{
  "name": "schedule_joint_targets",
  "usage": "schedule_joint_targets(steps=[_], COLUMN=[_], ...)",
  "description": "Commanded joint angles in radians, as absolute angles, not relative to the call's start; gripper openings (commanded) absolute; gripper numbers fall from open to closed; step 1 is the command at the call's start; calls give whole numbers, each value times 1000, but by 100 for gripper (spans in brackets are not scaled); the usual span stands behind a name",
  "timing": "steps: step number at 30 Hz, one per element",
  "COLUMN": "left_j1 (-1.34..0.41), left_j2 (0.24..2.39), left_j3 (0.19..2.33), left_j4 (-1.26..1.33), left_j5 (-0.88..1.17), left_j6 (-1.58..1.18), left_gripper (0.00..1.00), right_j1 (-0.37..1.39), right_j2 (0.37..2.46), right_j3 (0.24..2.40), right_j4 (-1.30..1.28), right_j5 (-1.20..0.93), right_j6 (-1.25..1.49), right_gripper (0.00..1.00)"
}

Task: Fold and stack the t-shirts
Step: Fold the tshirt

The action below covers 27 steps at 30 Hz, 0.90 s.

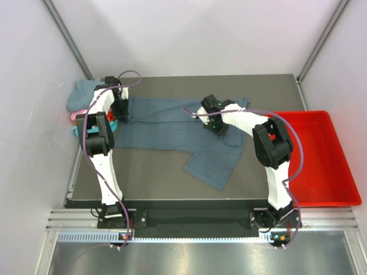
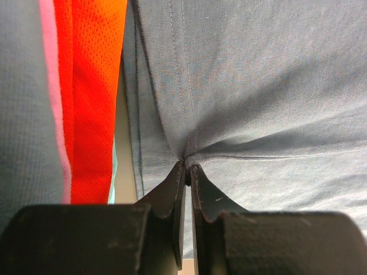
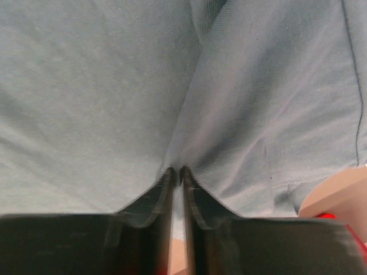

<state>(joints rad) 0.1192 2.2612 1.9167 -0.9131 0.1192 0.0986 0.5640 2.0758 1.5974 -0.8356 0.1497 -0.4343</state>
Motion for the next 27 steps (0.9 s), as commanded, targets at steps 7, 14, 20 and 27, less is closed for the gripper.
schedule_joint_targets(steps=[7, 14, 20, 27], left_j1=[130, 132, 130, 130], left_j2=[2240, 2237, 2221, 2203], left_j3=[1924, 1924, 1914, 1893], left_j4=[-934, -942, -943, -943], left_j5=[109, 101, 97, 90], left_j6=[94, 100, 98, 100], left_gripper=[10, 10, 11, 10], right_j1=[551, 434, 402, 414], right_j2=[2043, 2137, 2261, 2191], right_j3=[1684, 1856, 1985, 1970], right_j4=[-804, -772, -735, -709], right_j5=[235, 294, 363, 361], right_j6=[-459, -471, -476, -443], right_gripper=[0, 0, 2, 40])
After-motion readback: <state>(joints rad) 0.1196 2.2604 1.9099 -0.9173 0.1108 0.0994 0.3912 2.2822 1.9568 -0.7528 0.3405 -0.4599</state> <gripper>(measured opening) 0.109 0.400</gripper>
